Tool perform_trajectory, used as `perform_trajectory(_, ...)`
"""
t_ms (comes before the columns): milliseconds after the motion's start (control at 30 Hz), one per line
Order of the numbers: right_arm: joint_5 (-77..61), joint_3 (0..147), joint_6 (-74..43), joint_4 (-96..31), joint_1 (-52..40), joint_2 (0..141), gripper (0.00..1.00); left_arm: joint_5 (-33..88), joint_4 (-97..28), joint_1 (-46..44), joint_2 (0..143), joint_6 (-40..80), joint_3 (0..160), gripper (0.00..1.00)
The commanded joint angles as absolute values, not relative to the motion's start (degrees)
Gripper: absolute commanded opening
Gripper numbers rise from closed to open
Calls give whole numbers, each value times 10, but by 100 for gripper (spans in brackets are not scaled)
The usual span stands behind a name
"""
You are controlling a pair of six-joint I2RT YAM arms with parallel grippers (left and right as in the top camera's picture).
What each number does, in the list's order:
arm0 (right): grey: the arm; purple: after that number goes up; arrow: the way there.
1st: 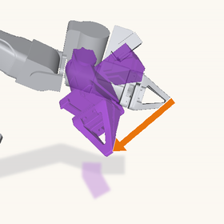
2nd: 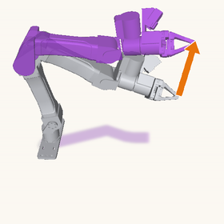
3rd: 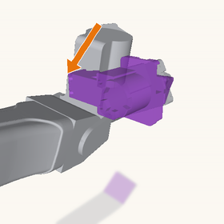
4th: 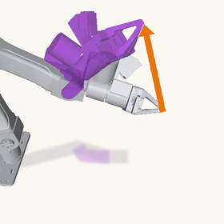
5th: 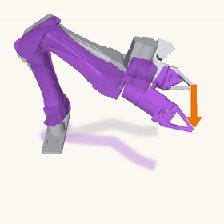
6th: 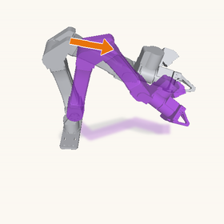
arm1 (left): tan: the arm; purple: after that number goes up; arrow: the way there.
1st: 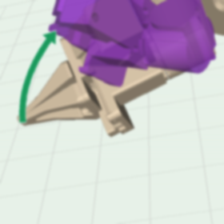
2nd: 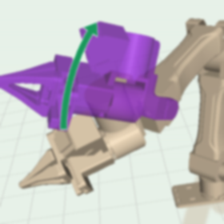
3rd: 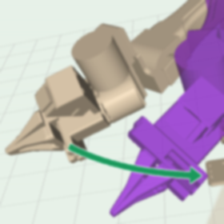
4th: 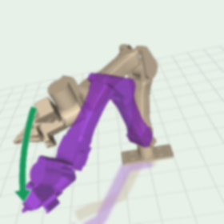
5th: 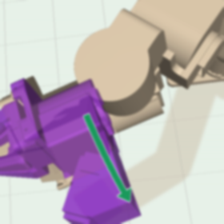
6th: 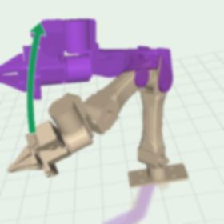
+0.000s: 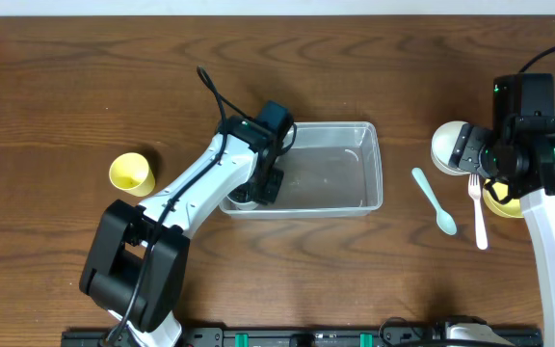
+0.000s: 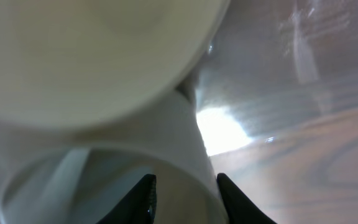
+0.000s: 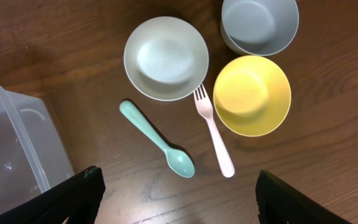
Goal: Pack container
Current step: 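Grasp the grey cup with the left gripper, place it in container, then grasp the yellow cup with the left gripper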
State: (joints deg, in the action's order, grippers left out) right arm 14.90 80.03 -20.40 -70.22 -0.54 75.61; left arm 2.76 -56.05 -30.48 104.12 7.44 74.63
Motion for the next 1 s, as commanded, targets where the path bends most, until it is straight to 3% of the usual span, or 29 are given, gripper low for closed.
perform_trajectory(0,156,798,-205,-703,-1,758,80,-10,-592,-305,1027,71,785,33)
perform_trajectory(200,156,798,-205,-703,-1,758,80,-97,-673,-305,949,71,885,36)
perform_trajectory(267,156,798,-205,-703,-1,758,80,-123,-676,-302,909,71,907,48)
perform_trajectory(367,156,798,-205,-703,-1,758,80,-134,-668,-286,848,71,922,58)
perform_trajectory(633,156,798,-205,-702,-1,758,80,-136,-675,-154,755,72,921,59)
perform_trajectory(967,156,798,-205,-703,-1,758,80,-60,-647,-4,824,93,854,59)
